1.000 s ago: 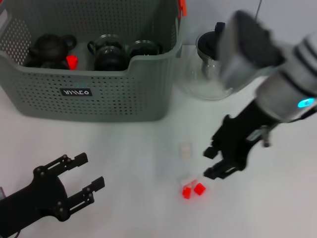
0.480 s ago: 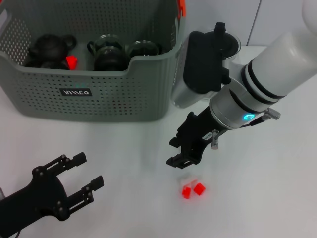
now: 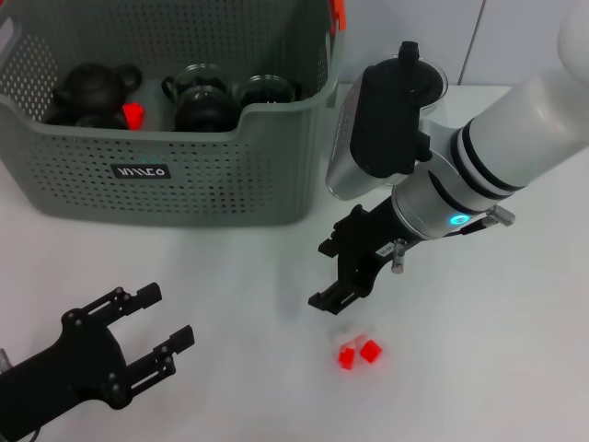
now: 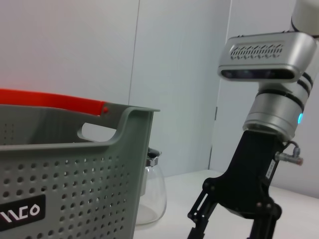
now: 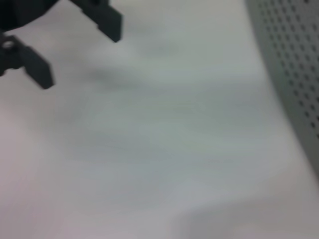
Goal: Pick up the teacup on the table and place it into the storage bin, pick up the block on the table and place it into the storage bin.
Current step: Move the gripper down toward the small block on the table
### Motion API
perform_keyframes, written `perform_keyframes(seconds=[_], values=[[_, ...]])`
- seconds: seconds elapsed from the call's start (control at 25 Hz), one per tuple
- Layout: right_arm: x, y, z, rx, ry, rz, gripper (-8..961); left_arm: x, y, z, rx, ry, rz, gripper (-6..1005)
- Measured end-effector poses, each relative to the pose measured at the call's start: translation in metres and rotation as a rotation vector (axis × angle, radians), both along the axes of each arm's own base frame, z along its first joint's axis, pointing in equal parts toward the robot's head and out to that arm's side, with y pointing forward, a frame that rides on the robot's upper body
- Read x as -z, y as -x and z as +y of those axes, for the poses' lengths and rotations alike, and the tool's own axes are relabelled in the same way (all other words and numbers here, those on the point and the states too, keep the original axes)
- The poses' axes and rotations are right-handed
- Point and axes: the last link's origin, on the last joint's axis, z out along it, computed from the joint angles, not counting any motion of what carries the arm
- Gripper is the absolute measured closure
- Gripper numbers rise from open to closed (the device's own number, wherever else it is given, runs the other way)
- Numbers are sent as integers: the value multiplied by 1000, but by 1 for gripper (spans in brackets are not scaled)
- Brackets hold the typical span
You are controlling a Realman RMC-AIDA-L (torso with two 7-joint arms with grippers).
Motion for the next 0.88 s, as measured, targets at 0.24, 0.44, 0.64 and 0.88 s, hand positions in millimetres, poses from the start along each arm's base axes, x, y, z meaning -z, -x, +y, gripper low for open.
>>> perform_keyframes(seconds=[0.24, 0.44, 0.64, 0.88], values=[[6, -10, 5, 57, -44, 40, 136, 0, 0, 0, -1, 0, 0, 324], [13, -20, 3, 91, -52, 46, 134, 0, 0, 1, 1, -2, 1, 324], [16, -25, 2, 108, -52, 57, 133, 0, 0, 1, 0, -3, 0, 325], [17, -28, 1, 120, -49, 50, 133, 0, 1, 1, -9, -3, 6, 325]])
